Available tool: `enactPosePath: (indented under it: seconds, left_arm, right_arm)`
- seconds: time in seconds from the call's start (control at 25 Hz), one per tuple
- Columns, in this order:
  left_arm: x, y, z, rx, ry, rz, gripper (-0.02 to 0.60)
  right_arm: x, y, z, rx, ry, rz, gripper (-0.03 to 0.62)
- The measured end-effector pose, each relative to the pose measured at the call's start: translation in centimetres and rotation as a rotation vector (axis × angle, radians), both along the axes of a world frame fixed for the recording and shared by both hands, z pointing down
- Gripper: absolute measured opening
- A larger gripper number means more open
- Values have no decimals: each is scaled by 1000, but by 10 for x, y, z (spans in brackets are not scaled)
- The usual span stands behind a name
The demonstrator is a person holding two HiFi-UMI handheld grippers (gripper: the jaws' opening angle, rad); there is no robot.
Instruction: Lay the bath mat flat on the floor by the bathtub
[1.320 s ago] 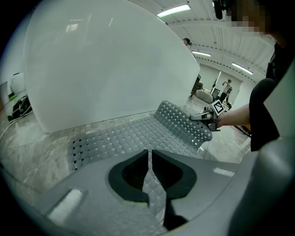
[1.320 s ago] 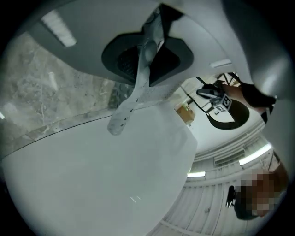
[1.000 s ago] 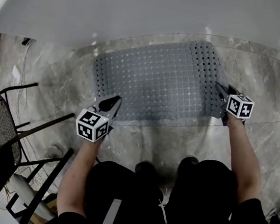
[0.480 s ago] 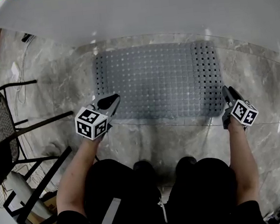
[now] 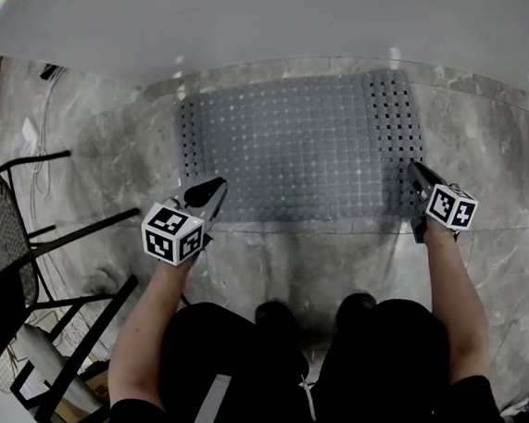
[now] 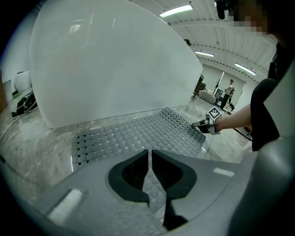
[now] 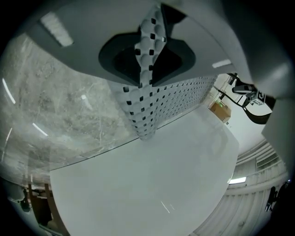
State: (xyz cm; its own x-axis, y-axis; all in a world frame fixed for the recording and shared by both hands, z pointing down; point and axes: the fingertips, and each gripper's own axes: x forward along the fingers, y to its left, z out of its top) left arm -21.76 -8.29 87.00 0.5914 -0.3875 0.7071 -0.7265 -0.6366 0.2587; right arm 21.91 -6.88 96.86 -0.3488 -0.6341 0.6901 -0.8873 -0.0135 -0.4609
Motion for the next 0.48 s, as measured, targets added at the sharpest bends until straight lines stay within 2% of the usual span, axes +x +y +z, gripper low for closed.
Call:
enactPosePath:
  seconds: [0.16, 0.28, 0.48]
  left_arm:
    - [-6, 2, 2, -6, -8, -2, 31]
    - [-10, -2, -2, 12, -8, -9, 26]
    - [-12, -10, -29, 57, 23, -43, 14]
  right_arm:
    - [-3, 9, 14, -44, 31, -31, 73]
    - [-10, 10, 22, -54, 48, -75, 44]
    - [-20, 12, -12, -37, 37, -108, 43]
